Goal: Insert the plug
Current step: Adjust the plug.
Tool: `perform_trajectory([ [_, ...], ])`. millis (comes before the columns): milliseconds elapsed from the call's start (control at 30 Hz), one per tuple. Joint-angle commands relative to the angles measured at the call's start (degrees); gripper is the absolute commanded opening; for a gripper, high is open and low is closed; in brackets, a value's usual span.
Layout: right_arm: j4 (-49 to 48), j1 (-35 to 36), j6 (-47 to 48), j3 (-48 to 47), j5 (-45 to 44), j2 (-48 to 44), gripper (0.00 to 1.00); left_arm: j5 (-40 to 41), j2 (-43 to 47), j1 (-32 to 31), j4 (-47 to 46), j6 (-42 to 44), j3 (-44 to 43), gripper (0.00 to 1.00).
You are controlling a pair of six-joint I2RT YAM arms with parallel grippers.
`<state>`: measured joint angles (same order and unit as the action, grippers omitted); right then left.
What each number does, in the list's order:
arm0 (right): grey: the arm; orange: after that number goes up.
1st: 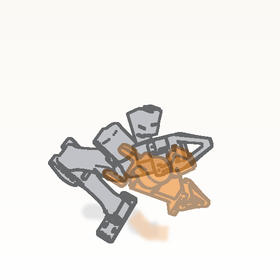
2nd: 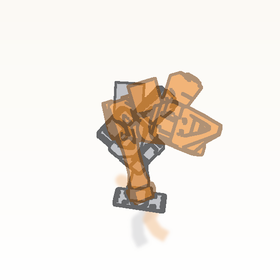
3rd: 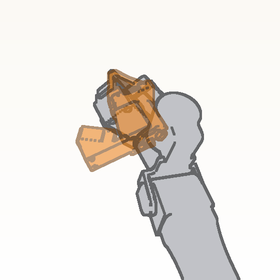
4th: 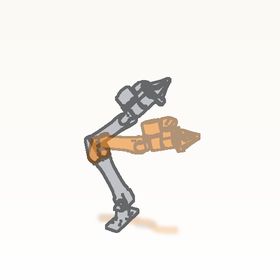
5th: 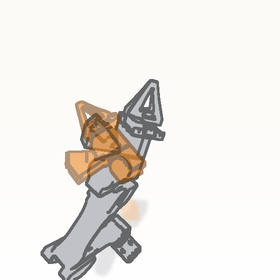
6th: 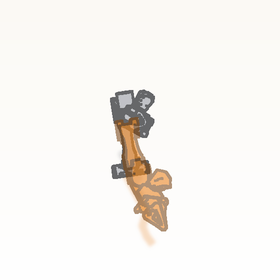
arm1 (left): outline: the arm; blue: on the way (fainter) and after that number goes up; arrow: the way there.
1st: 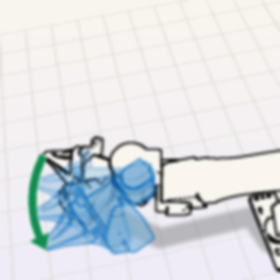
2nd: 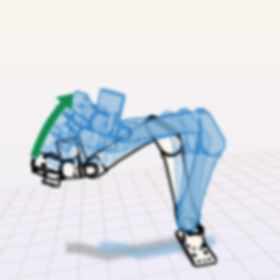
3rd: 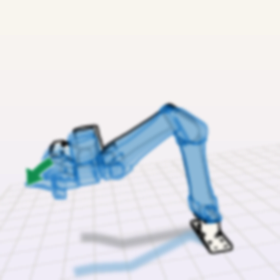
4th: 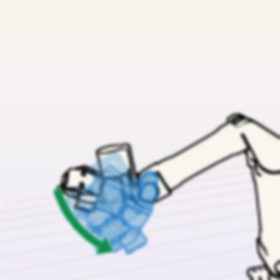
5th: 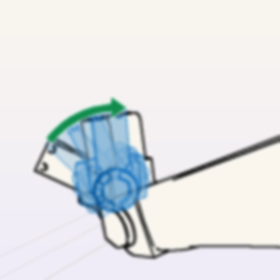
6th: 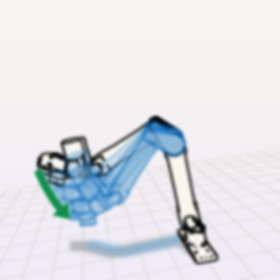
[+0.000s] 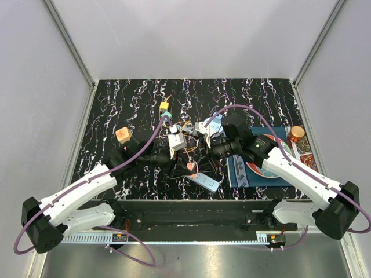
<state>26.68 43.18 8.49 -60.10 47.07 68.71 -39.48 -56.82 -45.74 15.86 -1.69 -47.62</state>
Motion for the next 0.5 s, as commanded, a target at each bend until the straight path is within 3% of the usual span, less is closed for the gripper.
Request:
perform_trajectory([
  [0, 1.8, 0.24, 0.39, -0.64, -7.07, 1.43, 0.0, 12.13, 3.81, 0.65, -0.39, 1.34, -3.71, 0.49],
  [167, -1.88, 0.24, -2.16, 2.87, -12.51, 2.84, 0.0, 26.37, 8.47, 1.18, 0.23, -1.81, -1.43, 0.78],
  [267, -6.45, 0.24, -5.15, 5.33, -15.86, 2.31, 0.0, 34.63, 10.93, 1.18, -0.39, -6.47, 1.11, 0.84],
  [300, -8.38, 0.24, -6.28, 5.77, -16.04, 2.05, 0.0, 39.17, 11.9, 1.26, -0.74, -7.96, 2.77, 0.91],
  [400, -11.55, 0.24, -7.69, 7.18, -14.55, 0.82, 0.0, 47.45, 12.08, 2.05, -2.23, -15.34, 5.77, 0.93],
  [467, -12.09, 0.15, -7.96, 7.8, -14.29, -0.32, 0.0, 48.88, 10.68, 3.19, -2.5, -20.96, 6.39, 0.93],
])
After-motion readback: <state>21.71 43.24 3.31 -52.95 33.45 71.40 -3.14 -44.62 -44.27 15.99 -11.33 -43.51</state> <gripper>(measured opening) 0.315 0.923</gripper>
